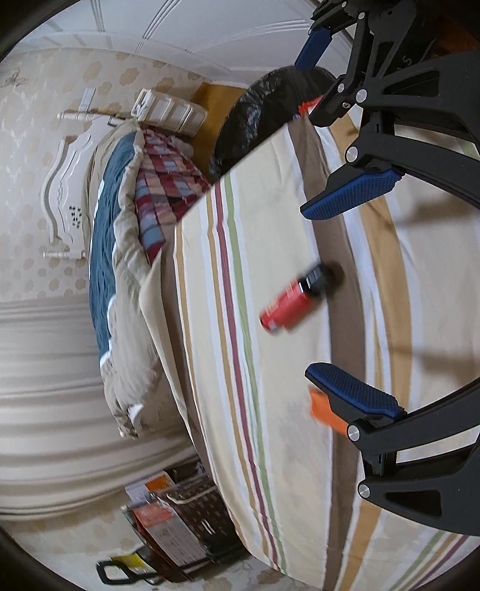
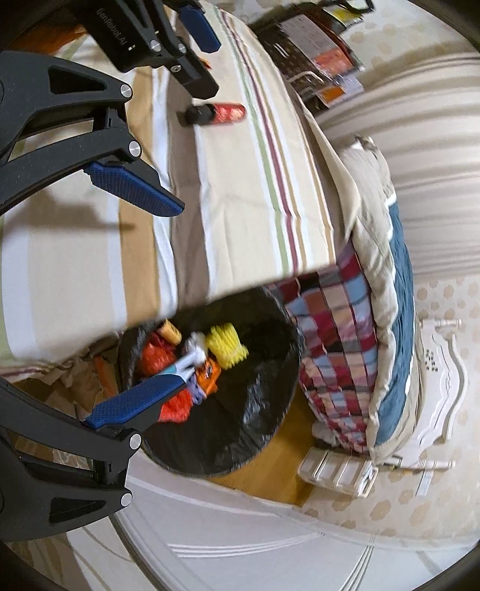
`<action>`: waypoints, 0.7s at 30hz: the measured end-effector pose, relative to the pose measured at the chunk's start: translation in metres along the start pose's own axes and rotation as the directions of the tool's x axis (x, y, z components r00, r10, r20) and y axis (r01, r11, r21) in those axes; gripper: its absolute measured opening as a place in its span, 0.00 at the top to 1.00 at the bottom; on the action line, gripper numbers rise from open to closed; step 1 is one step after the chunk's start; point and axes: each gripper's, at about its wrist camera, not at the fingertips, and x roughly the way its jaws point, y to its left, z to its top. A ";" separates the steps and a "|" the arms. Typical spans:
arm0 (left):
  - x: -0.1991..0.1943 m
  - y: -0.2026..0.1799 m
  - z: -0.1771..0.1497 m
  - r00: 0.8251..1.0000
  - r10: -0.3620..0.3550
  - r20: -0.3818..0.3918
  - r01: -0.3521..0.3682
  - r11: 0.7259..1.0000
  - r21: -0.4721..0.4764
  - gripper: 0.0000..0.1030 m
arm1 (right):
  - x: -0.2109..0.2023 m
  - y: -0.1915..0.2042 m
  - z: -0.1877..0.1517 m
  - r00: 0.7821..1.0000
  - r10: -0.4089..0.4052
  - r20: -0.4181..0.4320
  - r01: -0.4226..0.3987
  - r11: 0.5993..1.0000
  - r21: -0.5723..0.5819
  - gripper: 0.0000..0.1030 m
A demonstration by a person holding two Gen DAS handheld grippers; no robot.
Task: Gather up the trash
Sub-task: 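Move both open tools back over the bed toward the remaining items, then grasp the orange foam piece with the left tool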
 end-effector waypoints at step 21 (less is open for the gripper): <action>0.025 0.093 -0.032 0.985 0.025 -0.172 -0.050 0.988 -0.145 0.42 | 0.012 0.090 -0.007 0.992 0.098 -0.078 -0.110 0.979 -0.171 0.17</action>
